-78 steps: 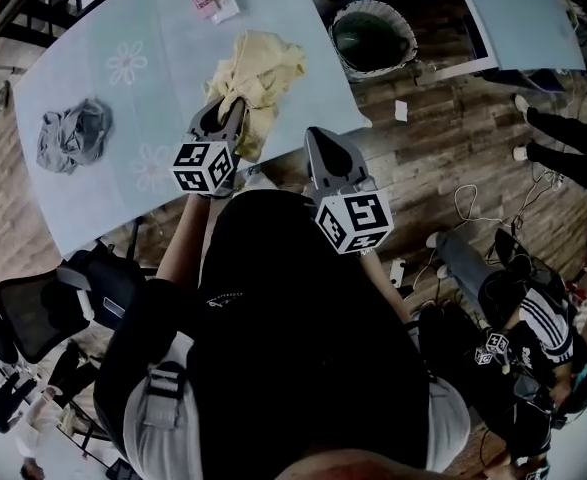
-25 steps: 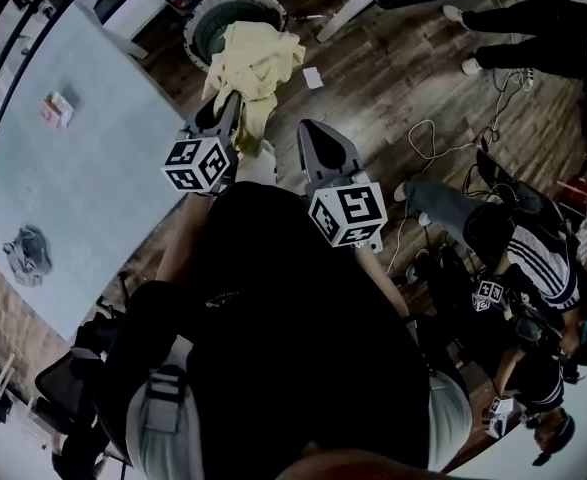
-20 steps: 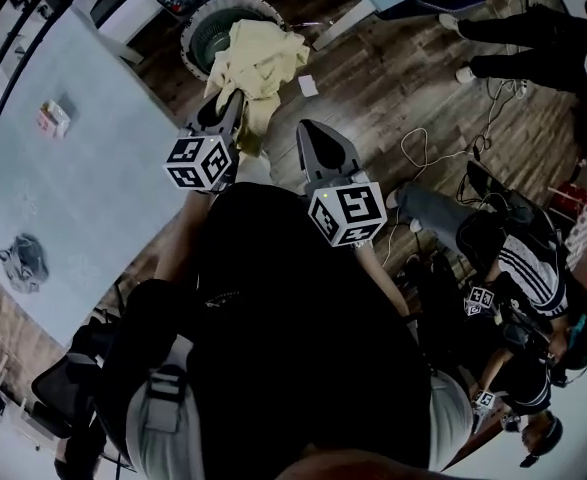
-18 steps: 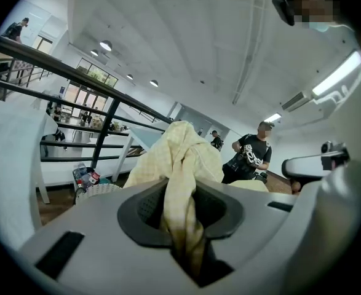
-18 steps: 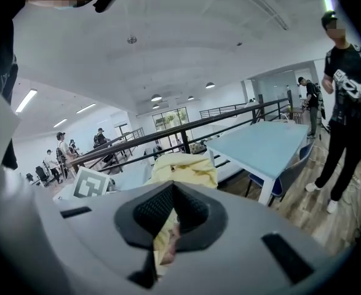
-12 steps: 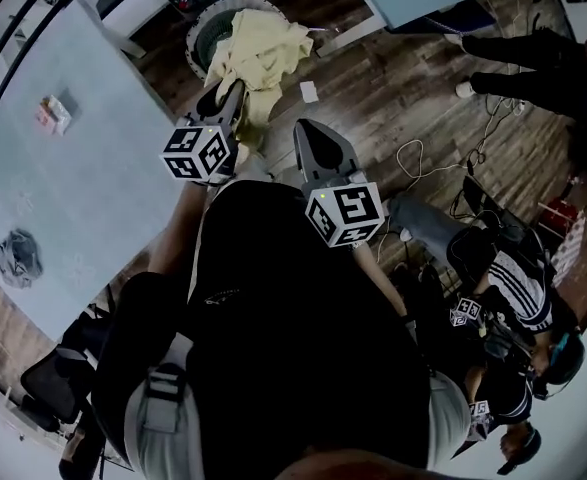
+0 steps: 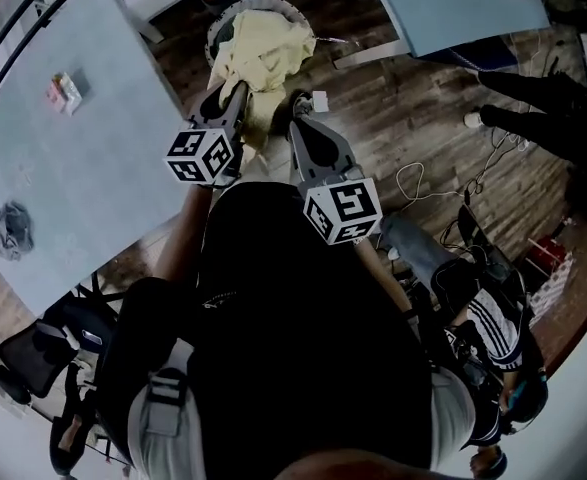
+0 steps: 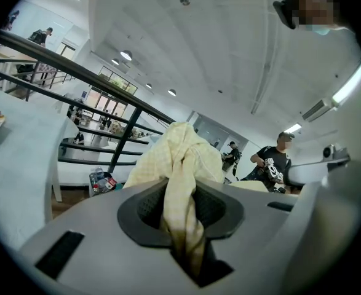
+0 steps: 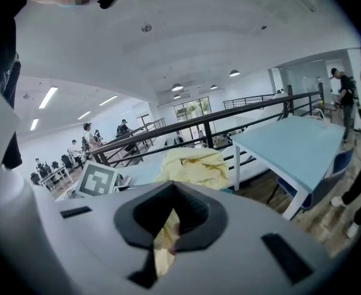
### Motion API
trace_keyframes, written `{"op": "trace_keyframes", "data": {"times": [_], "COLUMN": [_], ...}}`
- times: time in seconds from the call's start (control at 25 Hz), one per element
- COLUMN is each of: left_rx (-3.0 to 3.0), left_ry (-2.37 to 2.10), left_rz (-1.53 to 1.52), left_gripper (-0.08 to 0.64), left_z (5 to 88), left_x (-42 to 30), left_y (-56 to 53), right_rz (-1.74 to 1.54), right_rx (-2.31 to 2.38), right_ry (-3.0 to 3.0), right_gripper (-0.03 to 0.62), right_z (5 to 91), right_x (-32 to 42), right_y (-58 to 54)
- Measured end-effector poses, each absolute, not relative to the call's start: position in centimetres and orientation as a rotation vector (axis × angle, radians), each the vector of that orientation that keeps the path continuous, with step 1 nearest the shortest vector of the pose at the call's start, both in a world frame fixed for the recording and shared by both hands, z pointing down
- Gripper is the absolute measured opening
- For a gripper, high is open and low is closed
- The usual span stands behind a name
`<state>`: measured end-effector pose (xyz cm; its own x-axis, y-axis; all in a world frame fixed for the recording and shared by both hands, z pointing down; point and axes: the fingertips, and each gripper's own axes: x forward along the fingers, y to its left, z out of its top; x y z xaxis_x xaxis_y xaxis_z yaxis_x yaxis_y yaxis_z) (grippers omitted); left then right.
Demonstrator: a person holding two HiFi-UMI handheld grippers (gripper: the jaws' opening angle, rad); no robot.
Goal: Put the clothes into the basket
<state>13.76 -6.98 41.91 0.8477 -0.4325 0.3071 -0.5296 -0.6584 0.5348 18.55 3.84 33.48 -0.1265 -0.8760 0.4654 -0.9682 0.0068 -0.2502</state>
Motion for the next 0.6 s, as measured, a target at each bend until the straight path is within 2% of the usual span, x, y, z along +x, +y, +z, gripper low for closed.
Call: {"op": "trace_keyframes", "data": {"times": [0.6], "left_rx": [2.276], "left_ry": [-1.073], "left_rz": [0.191], "left_gripper": [0.089], "left_z": [41.2], "left_x": [17.6], "left_y": [-12.4], "right_rz": [0.763], "right_rx": [1.577], "right_ry": [-2.360], "right_gripper": [0.009], "right_z": [33.1], "right_x": [26.6], "right_y": [-5.4]}}
